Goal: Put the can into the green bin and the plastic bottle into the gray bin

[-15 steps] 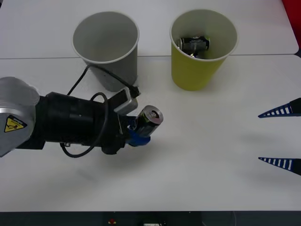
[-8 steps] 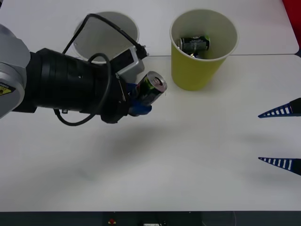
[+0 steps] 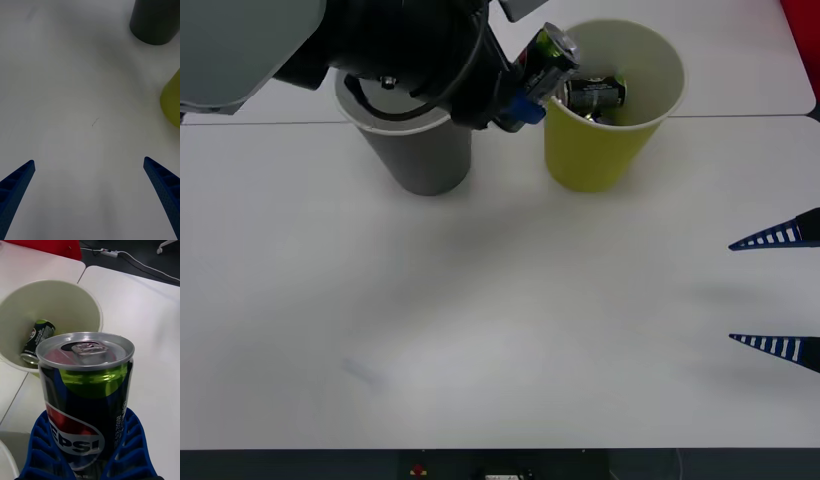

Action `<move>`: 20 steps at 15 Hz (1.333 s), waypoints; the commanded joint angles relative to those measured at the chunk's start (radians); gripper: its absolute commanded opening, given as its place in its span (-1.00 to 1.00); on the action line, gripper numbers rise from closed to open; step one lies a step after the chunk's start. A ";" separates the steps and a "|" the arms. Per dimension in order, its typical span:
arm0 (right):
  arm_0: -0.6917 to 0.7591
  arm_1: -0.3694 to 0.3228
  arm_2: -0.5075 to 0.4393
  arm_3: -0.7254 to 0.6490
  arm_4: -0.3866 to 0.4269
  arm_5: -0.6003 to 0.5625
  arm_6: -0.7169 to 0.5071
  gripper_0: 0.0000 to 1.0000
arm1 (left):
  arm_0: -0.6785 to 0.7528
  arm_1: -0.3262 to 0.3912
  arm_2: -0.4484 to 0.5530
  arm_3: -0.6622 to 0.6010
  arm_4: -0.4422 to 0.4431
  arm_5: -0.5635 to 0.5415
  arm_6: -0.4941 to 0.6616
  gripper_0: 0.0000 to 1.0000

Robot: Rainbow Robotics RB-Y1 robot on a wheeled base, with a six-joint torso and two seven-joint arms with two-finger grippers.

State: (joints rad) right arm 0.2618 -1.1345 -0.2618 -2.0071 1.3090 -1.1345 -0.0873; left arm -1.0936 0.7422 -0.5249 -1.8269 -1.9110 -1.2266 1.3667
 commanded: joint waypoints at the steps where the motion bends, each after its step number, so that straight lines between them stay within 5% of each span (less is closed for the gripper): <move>1: 0.000 0.000 0.000 0.000 0.000 0.000 0.000 1.00 | -0.138 -0.030 -0.133 0.127 -0.017 0.085 0.054 -1.00; 9: 0.000 0.000 0.000 0.000 0.000 0.000 0.000 1.00 | -0.390 -0.368 -0.164 0.722 -0.126 0.127 0.006 -1.00; 16: 0.000 0.000 0.000 0.000 0.000 0.000 0.000 1.00 | -0.413 -0.425 -0.210 0.808 -0.198 0.194 0.003 -1.00; 17: 0.000 0.000 0.000 0.000 0.000 0.000 0.000 1.00 | -0.413 -0.425 -0.210 0.808 -0.198 0.197 0.002 -0.39; 18: 0.000 0.000 0.000 0.000 0.000 0.000 0.000 1.00 | -0.413 -0.425 -0.210 0.808 -0.194 0.197 -0.015 0.76; 19: 0.000 0.000 0.000 0.000 0.000 0.000 0.000 1.00 | -0.413 -0.425 -0.210 0.808 -0.191 0.197 -0.021 1.00; 20: 0.000 0.000 0.000 0.000 0.000 0.000 0.000 1.00 | -0.413 -0.425 -0.210 0.808 -0.184 0.197 -0.034 1.00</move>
State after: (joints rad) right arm 0.2618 -1.1345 -0.2618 -2.0071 1.3090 -1.1345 -0.0872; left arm -1.5064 0.3174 -0.7347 -1.0184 -2.1004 -1.0294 1.3417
